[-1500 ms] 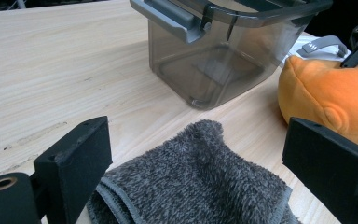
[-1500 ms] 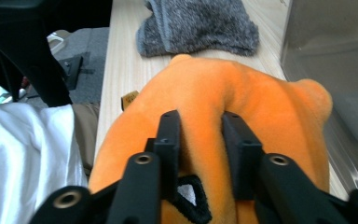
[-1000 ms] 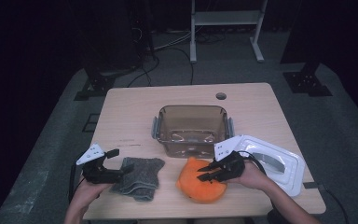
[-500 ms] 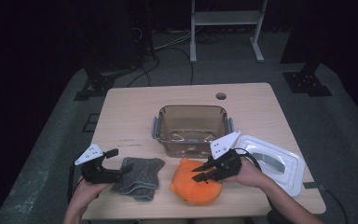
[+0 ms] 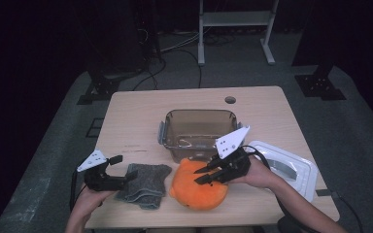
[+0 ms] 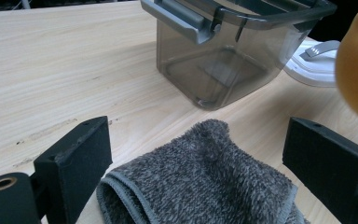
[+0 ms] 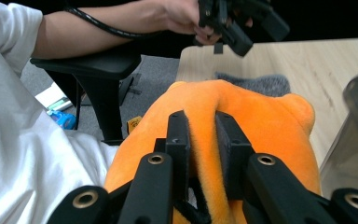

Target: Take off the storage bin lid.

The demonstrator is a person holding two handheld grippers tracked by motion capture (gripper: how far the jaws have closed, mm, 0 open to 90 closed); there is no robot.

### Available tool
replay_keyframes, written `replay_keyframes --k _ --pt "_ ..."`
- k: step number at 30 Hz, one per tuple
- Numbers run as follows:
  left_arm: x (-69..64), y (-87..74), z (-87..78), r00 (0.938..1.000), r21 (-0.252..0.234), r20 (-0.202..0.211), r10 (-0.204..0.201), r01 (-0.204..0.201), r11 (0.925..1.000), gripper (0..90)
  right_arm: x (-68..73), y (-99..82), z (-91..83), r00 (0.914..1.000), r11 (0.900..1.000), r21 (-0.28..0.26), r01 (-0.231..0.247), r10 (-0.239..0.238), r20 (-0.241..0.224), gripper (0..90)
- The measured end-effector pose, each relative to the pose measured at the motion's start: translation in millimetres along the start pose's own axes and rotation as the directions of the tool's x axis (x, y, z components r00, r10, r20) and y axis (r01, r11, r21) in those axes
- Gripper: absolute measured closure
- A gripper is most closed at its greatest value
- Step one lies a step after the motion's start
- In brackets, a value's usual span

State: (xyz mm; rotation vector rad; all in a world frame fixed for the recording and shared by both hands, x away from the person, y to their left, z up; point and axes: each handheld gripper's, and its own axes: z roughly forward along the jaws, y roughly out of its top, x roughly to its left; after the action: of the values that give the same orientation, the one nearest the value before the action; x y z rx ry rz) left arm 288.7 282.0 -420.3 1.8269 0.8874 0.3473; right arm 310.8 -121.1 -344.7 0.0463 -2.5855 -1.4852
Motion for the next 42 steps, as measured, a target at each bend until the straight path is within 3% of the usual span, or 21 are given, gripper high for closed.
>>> replay_keyframes --k 11,19,29,42 --pt "2.2 -0.7 -1.4 1.0 0.0 -0.002 -0.006 0.006 1.0 7.1 -3.4 38.6 -16.3 0.9984 0.9986 -0.007 0.053 -0.053 0.022 76.6" --pt "2.4 -0.7 -2.5 1.0 -0.001 -0.005 -0.007 0.007 1.0 7.1 -15.2 57.4 -33.8 0.9967 0.9979 -0.013 0.063 -0.062 0.052 76.5" --pt "1.2 -0.8 2.4 1.0 0.007 0.003 -0.003 0.003 1.0 7.1 -33.5 64.5 -50.4 0.9934 0.9983 -0.003 0.058 -0.057 0.1 76.4" --pt "1.5 -1.2 1.5 1.0 0.007 0.002 -0.002 0.002 1.0 7.2 -49.0 67.4 -58.2 0.9919 0.9989 -0.011 0.046 -0.045 0.119 76.4"
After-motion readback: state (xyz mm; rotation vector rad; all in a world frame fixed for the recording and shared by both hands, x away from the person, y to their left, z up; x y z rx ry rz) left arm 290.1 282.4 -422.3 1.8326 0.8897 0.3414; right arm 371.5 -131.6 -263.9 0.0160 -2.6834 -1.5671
